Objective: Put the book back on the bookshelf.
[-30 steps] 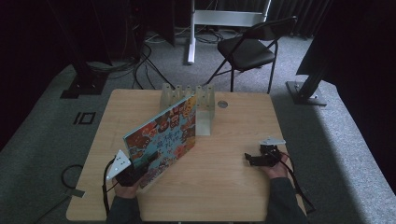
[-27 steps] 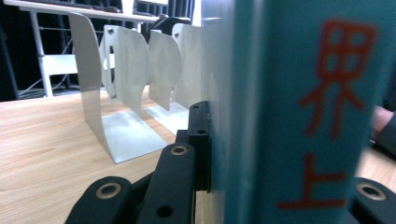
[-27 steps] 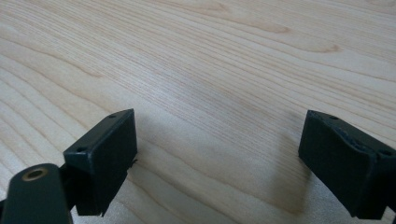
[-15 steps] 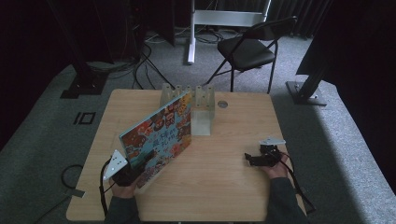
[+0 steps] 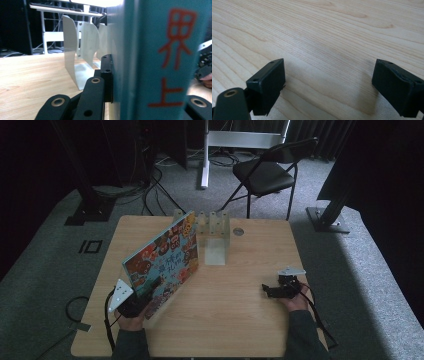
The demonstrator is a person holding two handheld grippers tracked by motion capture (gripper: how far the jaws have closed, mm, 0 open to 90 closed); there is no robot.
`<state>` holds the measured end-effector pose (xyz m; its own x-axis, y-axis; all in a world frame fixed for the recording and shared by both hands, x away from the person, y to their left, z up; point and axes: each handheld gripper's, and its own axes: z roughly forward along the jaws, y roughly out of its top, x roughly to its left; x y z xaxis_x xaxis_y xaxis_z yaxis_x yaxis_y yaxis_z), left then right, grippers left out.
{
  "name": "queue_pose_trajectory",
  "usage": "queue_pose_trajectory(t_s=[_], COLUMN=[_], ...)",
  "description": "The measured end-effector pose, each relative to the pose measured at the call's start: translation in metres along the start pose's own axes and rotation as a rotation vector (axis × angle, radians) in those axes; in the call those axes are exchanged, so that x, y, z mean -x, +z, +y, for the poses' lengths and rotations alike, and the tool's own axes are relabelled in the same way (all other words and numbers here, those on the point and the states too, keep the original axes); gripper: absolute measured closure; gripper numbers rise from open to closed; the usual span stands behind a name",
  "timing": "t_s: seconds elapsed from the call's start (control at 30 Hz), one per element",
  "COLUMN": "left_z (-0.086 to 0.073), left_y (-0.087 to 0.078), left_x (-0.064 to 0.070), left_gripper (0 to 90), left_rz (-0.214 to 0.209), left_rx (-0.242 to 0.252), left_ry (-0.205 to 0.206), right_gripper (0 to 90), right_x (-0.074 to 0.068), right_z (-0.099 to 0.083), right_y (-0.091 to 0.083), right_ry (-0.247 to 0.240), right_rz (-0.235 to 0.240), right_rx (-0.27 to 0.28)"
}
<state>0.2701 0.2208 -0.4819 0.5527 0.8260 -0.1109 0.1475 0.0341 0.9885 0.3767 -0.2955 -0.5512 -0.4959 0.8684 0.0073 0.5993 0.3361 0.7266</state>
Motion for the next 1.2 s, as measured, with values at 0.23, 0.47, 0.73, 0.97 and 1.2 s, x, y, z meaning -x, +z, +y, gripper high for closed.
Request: queue_pose_trajectory(t_s=[0.23,0.47,0.73,0.97,1.2], left_z=[0.005,0.010,0.013,0.016,0.016], left_y=[0.003,0.009,0.019,0.027,0.032], left_x=[0.000,0.002,0.008,0.012,0.016], left_gripper=[81.1,81.1,81.1,81.1,81.1], left_rz=[0.053,0.083,0.137,0.151,0.179], left_rx=[0.003,0.003,0.012,0.016,0.007], left_ry=[0.002,0.002,0.009,0.011,0.014], right_gripper=[11.2,11.2,11.2,11.2,11.2], right_x=[0.000,0.000,0.000,0.000,0.000], right_z=[0.000,0.000,0.000,0.000,0.000], right_y=[0.000,0.000,0.000,0.000,0.000], right_ry=[0.000,0.000,-0.001,-0.001,-0.001], right_rz=[0.000,0.000,0.000,0.001,0.001], right_rx=[0.000,0.000,0.000,0.000,0.000])
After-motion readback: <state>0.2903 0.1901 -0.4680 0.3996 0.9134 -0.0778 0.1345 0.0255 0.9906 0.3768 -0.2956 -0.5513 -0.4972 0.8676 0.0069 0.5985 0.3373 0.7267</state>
